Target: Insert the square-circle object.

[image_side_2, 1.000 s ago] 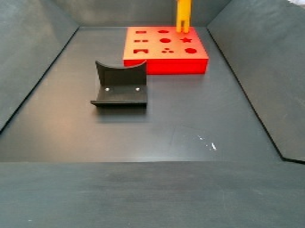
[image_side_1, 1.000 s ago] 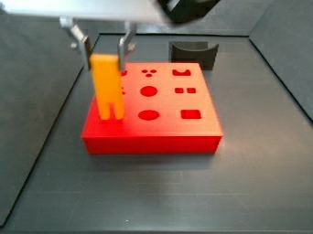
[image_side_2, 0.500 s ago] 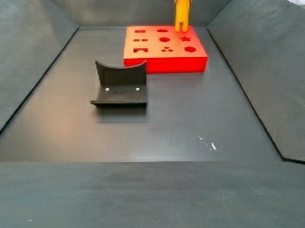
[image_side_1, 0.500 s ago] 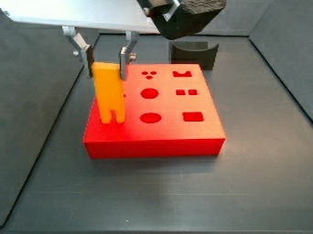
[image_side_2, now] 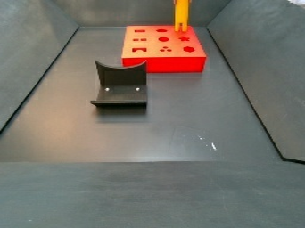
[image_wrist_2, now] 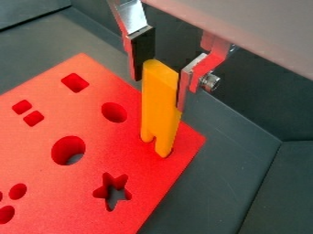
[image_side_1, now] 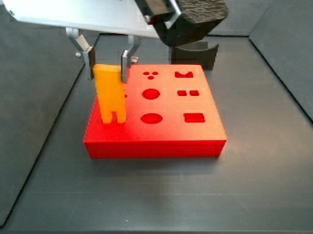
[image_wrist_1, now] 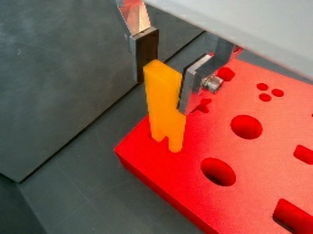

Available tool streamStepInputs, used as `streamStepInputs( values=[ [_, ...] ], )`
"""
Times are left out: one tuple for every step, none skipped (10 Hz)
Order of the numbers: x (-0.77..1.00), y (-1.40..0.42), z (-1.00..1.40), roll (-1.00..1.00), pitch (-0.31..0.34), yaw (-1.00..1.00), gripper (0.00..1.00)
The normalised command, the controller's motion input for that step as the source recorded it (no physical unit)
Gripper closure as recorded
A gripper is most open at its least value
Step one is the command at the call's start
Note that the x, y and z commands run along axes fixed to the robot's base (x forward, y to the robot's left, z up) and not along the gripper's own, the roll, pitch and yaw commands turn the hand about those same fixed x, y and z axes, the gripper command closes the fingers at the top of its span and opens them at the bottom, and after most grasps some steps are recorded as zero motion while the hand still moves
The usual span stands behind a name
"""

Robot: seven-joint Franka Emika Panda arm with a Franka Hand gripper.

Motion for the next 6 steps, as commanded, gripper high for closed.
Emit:
streamStepInputs(
  values=[
    [0.0, 0.0, -1.0, 0.0, 0.081, 0.31, 1.0],
    [-0.09, 0.0, -1.0, 0.0, 0.0, 0.56, 1.0],
    [-0.24, 0.01, -1.0, 0.0, 0.0, 0.85, 1.0],
    [-0.05, 0.0, -0.78, -0.09, -0.033, 0.83, 1.0],
    [-0.01, 0.0, -0.58, 0.04, 0.0, 0.3, 1.0],
    [0.0, 0.0, -0.26, 0.03, 0.0, 0.0, 1.0]
  ],
)
